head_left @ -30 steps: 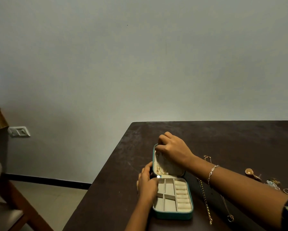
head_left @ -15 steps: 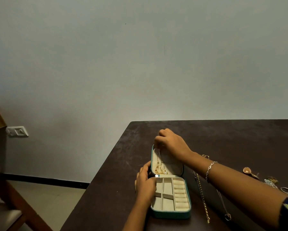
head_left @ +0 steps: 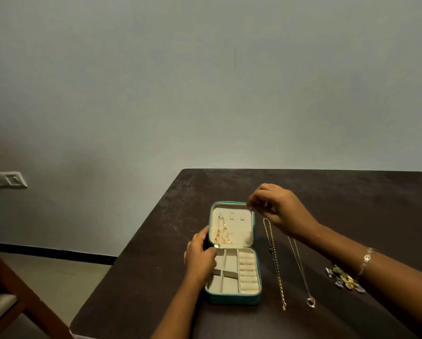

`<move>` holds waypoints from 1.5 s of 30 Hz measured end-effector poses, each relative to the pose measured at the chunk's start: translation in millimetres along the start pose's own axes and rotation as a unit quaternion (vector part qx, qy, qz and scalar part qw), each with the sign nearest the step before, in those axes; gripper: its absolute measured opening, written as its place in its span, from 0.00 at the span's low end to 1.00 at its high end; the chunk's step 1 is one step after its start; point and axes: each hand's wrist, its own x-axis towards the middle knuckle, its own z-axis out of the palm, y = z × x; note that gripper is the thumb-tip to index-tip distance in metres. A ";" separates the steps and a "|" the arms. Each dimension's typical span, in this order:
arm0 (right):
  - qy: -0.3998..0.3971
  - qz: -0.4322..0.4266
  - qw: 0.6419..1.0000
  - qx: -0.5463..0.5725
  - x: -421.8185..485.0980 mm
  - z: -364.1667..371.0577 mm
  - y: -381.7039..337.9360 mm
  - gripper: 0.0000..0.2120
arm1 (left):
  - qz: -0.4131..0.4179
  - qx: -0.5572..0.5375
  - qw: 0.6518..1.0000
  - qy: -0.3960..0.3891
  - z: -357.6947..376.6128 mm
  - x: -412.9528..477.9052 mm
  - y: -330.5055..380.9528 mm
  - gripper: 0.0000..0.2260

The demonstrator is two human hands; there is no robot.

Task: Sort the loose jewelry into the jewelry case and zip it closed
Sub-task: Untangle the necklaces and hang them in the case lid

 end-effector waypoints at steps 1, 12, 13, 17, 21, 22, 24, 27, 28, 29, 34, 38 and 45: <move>-0.006 0.012 1.000 0.007 -11.5 -8.5 0.9 0.06 | 0.002 0.006 1.000 0.001 -0.9 -0.5 2.2 0.29; -0.119 0.100 0.986 0.053 -167.4 -33.3 -2.7 0.13 | 0.006 -0.024 0.999 -0.039 -8.7 -15.8 29.8 0.22; -0.118 0.106 0.986 0.049 -175.9 -30.0 -4.1 0.12 | 0.002 -0.026 0.999 -0.038 -9.1 -16.1 30.9 0.22; -0.093 0.095 0.991 0.010 -185.6 -20.8 -11.3 0.12 | -0.011 -0.030 0.999 -0.034 -11.3 -14.8 33.8 0.21; -0.087 0.070 0.992 -0.051 -184.4 -16.5 -13.9 0.13 | -0.026 -0.037 0.999 -0.019 -11.3 -15.0 38.2 0.19; -0.088 0.066 0.992 -0.056 -185.2 -16.5 -13.9 0.12 | -0.033 -0.040 0.998 -0.018 -11.6 -15.8 40.5 0.19; -0.089 0.071 0.992 -0.048 -186.3 -16.1 -13.2 0.11 | -0.039 -0.039 0.998 -0.015 -15.2 -16.5 45.4 0.19; -0.093 0.074 0.992 -0.046 -186.9 -15.9 -12.4 0.10 | 0.009 0.019 1.000 0.020 -19.2 -16.7 58.3 0.20; -0.094 0.072 0.992 -0.050 -186.3 -14.7 -12.3 0.10 | 0.043 0.037 0.998 0.038 -18.0 -17.4 66.3 0.19; -0.096 0.068 0.991 -0.056 -185.5 -13.2 -12.4 0.09 | 0.079 0.049 0.994 0.049 -14.7 -18.2 75.3 0.18; -0.087 0.075 0.992 -0.054 -187.7 -8.8 -8.6 0.05 | 0.207 0.165 0.962 -0.068 40.1 -9.3 118.0 0.11; -0.093 0.082 0.992 -0.037 -187.9 -10.5 -6.8 0.07 | 0.217 0.335 0.901 -0.170 99.6 17.5 131.6 0.09; -0.072 0.084 0.993 -0.034 -188.1 -7.6 -4.0 0.07 | 0.175 0.493 0.828 -0.202 147.9 51.8 121.8 0.11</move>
